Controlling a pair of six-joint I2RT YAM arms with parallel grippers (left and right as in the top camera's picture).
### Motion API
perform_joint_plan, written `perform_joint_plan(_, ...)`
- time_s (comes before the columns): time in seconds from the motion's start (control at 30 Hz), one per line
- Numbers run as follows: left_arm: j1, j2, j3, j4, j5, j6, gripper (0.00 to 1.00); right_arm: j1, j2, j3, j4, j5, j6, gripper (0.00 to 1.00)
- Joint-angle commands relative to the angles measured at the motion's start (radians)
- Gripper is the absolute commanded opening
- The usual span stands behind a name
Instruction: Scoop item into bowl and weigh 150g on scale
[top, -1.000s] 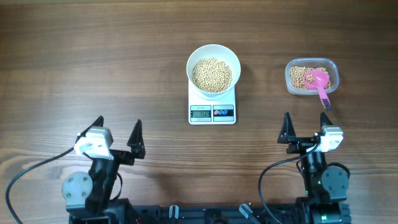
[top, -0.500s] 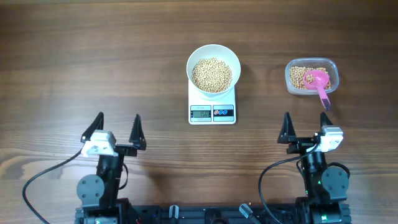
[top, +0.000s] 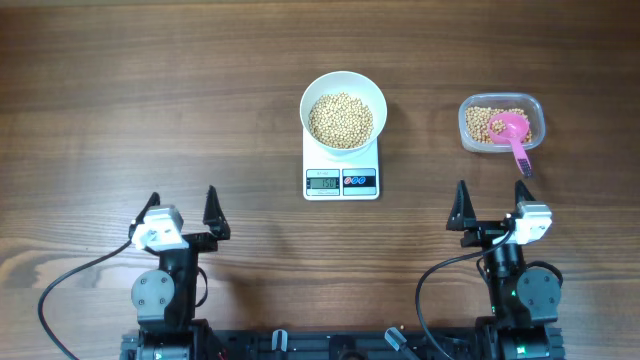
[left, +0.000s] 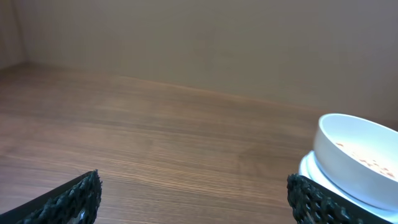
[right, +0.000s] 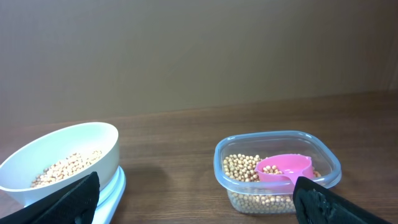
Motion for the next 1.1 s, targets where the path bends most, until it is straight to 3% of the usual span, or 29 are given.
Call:
perform_joint_plan(0.0,-0.006,-0.011,-0.006,0.005,-0.087,-0.008,1.00,0.003,-0.010,-0.001,0.003,0.017,-0.018,1.00)
perform_joint_plan(0.1,-0.006,-0.011,-0.006,0.001,-0.050,0.009,1.00,0.003,-0.010,-0.001,0.003,0.017,-0.018,1.00)
perform_joint_plan(0.2,-0.006,-0.011,-0.006,-0.007,0.035,0.103,1.00,0.003,-0.010,-0.001,0.003,0.017,-0.018,1.00)
perform_joint_plan(1.07,-0.006,-0.011,-0.006,-0.004,0.034,0.100,1.00,0.003,-0.010,-0.001,0.003,0.017,-0.018,1.00)
